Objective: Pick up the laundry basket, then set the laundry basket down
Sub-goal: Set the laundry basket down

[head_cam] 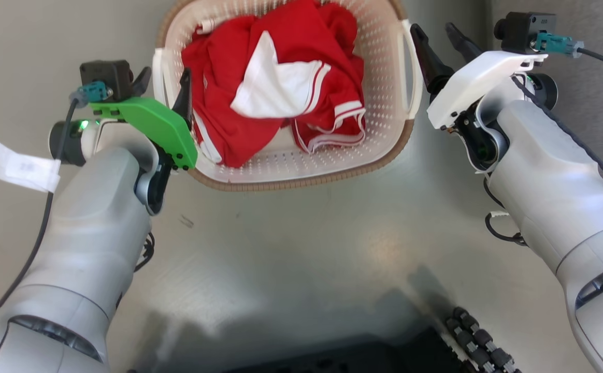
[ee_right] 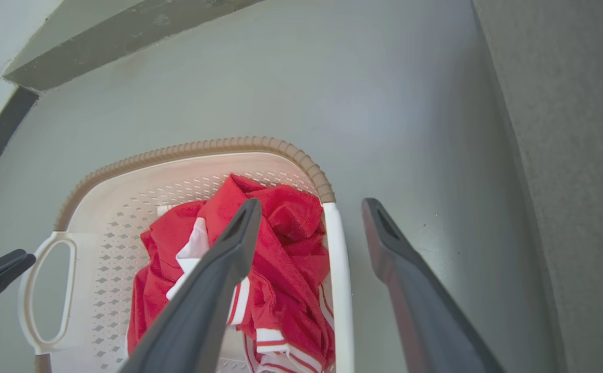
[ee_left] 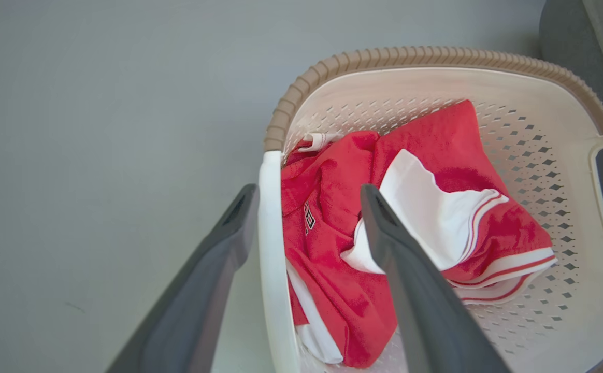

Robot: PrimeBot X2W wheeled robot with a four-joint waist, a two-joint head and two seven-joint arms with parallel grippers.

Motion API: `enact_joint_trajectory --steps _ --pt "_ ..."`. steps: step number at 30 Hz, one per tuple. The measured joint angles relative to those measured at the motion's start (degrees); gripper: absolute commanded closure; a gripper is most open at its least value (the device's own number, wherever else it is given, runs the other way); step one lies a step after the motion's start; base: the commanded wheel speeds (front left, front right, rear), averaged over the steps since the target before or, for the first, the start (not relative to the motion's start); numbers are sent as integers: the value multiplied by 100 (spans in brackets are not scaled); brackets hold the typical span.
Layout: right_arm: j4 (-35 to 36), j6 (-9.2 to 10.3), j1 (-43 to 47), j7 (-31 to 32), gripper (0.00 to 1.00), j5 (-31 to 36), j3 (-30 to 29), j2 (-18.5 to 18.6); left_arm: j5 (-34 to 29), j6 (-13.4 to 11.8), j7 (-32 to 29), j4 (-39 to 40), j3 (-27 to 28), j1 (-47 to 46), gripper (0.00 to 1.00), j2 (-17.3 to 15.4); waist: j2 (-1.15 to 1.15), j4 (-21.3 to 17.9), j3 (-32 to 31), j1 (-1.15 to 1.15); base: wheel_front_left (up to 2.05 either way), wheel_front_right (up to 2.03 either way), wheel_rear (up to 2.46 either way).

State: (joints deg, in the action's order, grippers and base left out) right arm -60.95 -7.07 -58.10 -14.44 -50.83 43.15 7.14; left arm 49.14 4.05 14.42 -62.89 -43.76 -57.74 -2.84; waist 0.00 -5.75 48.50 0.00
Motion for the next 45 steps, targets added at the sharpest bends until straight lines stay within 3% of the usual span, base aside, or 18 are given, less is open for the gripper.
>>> enact_joint_trajectory --steps 26,45 --pt "1555 0 1493 -8 0 838 -1301 318 -524 118 0 1361 1102 1364 0 -369 0 -55 -2059 0 0 0 0" --pt "2547 0 3152 -13 0 1585 -2091 366 -1059 123 0 2537 2108 2874 0 -353 0 -2 -3627 -1 0 0 0"
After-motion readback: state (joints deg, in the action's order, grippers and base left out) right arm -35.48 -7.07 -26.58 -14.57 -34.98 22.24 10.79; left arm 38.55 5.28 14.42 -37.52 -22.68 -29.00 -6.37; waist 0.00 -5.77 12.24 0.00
